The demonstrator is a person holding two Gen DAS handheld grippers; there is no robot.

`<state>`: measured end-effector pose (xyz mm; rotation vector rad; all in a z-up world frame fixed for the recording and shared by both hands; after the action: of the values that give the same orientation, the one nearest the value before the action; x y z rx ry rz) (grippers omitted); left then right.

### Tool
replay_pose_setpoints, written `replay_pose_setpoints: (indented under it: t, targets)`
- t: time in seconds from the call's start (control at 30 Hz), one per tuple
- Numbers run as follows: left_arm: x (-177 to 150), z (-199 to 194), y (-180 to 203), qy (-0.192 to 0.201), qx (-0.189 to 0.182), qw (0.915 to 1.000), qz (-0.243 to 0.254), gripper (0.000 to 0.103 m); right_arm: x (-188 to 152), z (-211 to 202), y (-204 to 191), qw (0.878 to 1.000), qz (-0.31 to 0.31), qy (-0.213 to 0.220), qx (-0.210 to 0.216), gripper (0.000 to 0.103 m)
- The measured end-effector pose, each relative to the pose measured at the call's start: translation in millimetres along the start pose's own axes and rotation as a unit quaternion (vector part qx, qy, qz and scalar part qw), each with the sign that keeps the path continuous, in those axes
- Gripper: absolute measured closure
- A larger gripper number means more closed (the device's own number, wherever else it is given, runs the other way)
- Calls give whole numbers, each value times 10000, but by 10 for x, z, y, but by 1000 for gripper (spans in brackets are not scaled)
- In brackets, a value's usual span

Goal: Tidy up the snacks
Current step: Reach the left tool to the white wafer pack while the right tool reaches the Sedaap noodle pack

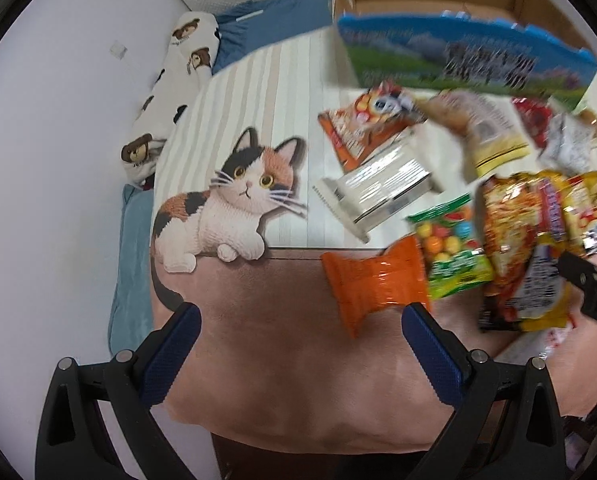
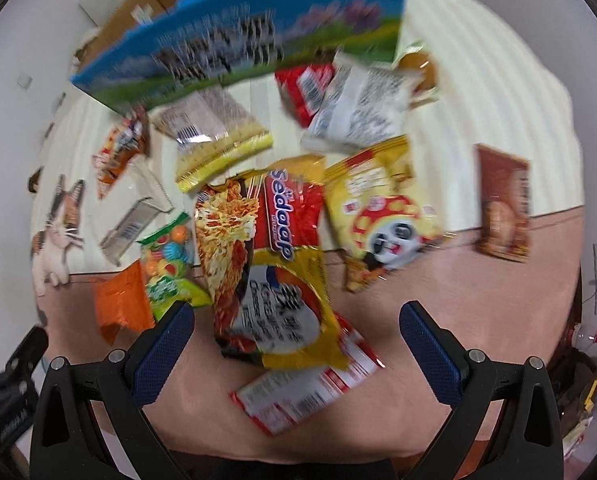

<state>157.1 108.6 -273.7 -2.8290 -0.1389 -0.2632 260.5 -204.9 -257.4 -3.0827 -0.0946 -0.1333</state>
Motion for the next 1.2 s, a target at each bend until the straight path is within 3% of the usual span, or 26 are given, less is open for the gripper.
replay_pose_setpoints:
  t: [0.23, 0.4, 0.57, 0.7, 0.87, 0.97, 1.1, 1.2]
  targets:
    - [264, 319, 51, 93, 114, 9977, 658, 0, 118, 609, -226, 9987, 11, -440, -271, 0]
    - [599, 480, 196, 270, 40, 9899, 1392, 0, 165, 804, -345, 9979, 63, -544, -337, 0]
    - [844, 586, 499, 532, 124, 9700, 2369, 0, 186, 982, -402, 9974, 179, -634, -290, 0]
    - [931, 713, 693, 477, -113, 9581, 2823, 0, 227, 1178, -440, 9971, 281, -685, -201, 0]
    - [968, 921, 968, 352, -108, 9337, 3562, 0, 126, 1338, -354, 9971, 347, -682, -31, 0]
    - [1018, 1013, 1035, 250, -176, 9303, 3656, 0, 86, 1392, -344, 9970, 364, -683, -2, 0]
    - [1128, 1104, 1068, 182, -282, 9319, 3610, 1, 5, 1412, -239, 9966, 406, -712, 50, 0]
    - [1149, 1098, 1056, 311, -339, 9325, 3582, 11, 58, 1296, -134, 9965, 352, -750, 74, 0]
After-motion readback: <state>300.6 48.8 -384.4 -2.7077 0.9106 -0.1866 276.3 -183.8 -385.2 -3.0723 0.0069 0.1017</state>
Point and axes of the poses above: each gripper's, at about its wrist camera, not at the fingertips, and z roughly the way its jaws point, y to its right, x to its top, the point moved 4 cm from there along z, roughly the way its jaws point, and after that the axes turned 2 degrees about -x, right-handed, at the moved point
